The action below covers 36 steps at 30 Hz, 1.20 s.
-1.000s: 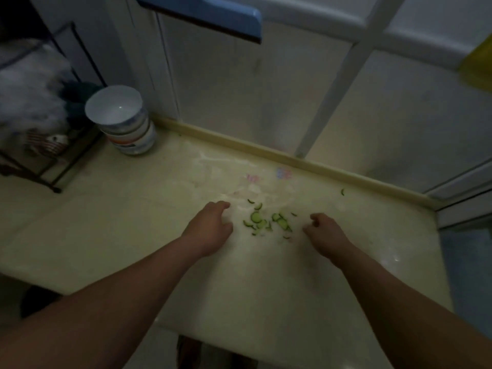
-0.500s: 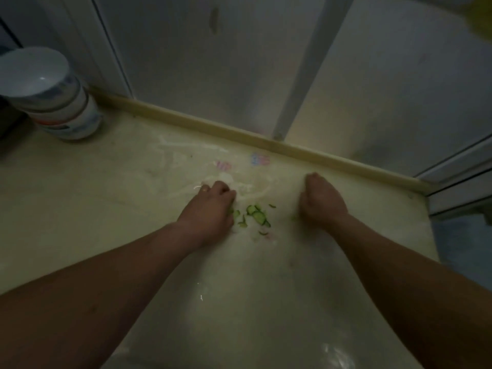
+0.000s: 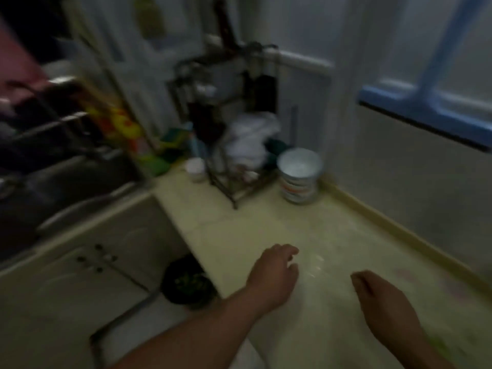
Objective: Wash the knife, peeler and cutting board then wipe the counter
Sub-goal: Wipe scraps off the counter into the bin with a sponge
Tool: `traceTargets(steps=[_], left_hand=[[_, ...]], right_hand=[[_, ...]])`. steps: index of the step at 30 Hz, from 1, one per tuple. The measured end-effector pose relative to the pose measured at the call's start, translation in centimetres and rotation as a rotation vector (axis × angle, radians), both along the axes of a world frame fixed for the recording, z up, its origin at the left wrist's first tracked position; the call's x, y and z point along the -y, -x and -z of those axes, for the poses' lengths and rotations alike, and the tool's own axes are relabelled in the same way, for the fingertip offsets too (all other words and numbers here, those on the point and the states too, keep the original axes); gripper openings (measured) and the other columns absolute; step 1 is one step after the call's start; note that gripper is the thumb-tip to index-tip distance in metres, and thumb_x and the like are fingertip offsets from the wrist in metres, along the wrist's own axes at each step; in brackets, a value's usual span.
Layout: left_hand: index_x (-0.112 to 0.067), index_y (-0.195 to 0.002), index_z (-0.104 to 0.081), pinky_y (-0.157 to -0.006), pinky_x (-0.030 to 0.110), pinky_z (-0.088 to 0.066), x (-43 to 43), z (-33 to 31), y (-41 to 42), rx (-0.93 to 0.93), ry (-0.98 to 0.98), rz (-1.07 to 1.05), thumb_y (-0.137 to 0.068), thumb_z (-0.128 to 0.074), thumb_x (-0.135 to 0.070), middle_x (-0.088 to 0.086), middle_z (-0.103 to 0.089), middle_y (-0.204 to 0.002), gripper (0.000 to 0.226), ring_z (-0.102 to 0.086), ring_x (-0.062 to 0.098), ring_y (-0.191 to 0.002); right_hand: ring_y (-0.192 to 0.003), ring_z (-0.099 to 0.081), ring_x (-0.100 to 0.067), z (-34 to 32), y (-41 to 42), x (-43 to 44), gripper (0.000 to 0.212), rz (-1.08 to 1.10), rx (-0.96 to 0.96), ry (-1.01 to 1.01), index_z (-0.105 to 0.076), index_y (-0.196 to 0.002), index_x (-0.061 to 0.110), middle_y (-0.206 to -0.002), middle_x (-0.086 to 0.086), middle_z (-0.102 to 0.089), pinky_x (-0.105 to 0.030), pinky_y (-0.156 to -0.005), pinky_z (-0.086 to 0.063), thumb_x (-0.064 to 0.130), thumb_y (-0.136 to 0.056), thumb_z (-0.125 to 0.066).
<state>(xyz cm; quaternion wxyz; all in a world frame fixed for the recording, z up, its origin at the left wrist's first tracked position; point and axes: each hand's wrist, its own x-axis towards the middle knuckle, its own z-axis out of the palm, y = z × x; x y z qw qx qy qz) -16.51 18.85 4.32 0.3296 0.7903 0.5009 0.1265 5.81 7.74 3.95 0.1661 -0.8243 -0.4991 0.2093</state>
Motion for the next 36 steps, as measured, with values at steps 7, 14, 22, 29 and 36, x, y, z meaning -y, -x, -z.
traceTargets(steps=[7, 14, 22, 29, 36], left_hand=[[-0.024, -0.13, -0.063, -0.101, 0.033, -0.048, -9.3, -2.0, 15.1, 0.113, -0.008, -0.383, -0.101, -0.056, -0.031, -0.001, -0.06, -0.123, 0.03, -0.058, 0.016, -0.115], [-0.023, -0.147, -0.05, -0.096, 0.027, -0.045, -23.5, 1.3, 26.5, 0.268, 0.107, -0.598, -0.101, -0.056, -0.017, 0.006, -0.048, -0.143, 0.046, -0.059, 0.025, -0.114], [-0.009, -0.148, -0.048, -0.099, 0.008, -0.025, -35.6, 3.7, 37.3, 0.254, 0.073, -0.62, -0.098, -0.052, 0.003, 0.006, -0.031, -0.154, 0.052, -0.041, 0.012, -0.131], [-0.009, -0.148, -0.048, -0.101, 0.013, -0.024, -40.5, 5.0, 40.6, 0.263, 0.122, -0.67, -0.097, -0.056, -0.001, 0.01, -0.03, -0.16, 0.052, -0.042, 0.022, -0.14], [-0.01, -0.134, -0.059, -0.094, 0.017, -0.034, -38.9, 6.0, 40.9, 0.319, 0.1, -0.741, -0.097, -0.06, -0.009, 0.012, -0.05, -0.139, 0.037, -0.055, 0.024, -0.125]], right_hand=[[-0.076, -0.061, -0.009, -4.2, 16.6, -13.6, 0.026, -0.328, -0.002, -0.043, -0.056, -0.083, 0.03, -0.078, 0.012, -0.064, -0.035, -0.071, -0.05, 0.046, -0.103, -0.05], [-0.137, -0.051, -0.017, -1.2, 31.1, -29.7, 0.047, -0.57, -0.031, -0.056, -0.05, -0.151, 0.025, -0.148, 0.003, -0.056, -0.027, -0.112, -0.037, 0.04, -0.107, -0.047], [-0.127, -0.051, -0.034, 1.7, 44.3, -49.3, 0.052, -0.586, 0.012, 0.032, -0.041, -0.149, 0.013, -0.142, -0.017, -0.046, -0.04, -0.103, -0.045, 0.028, -0.102, -0.056], [-0.124, -0.048, -0.037, 6.0, 50.3, -57.6, 0.06, -0.529, 0.27, 0.049, -0.048, -0.138, 0.02, -0.134, -0.015, -0.045, -0.045, -0.094, -0.048, 0.049, -0.09, -0.069], [-0.101, -0.058, -0.032, 6.6, 50.1, -56.9, 0.044, -0.446, 0.117, -0.012, -0.048, -0.118, 0.024, -0.112, -0.011, -0.059, -0.039, -0.079, -0.047, 0.045, -0.085, -0.069]])
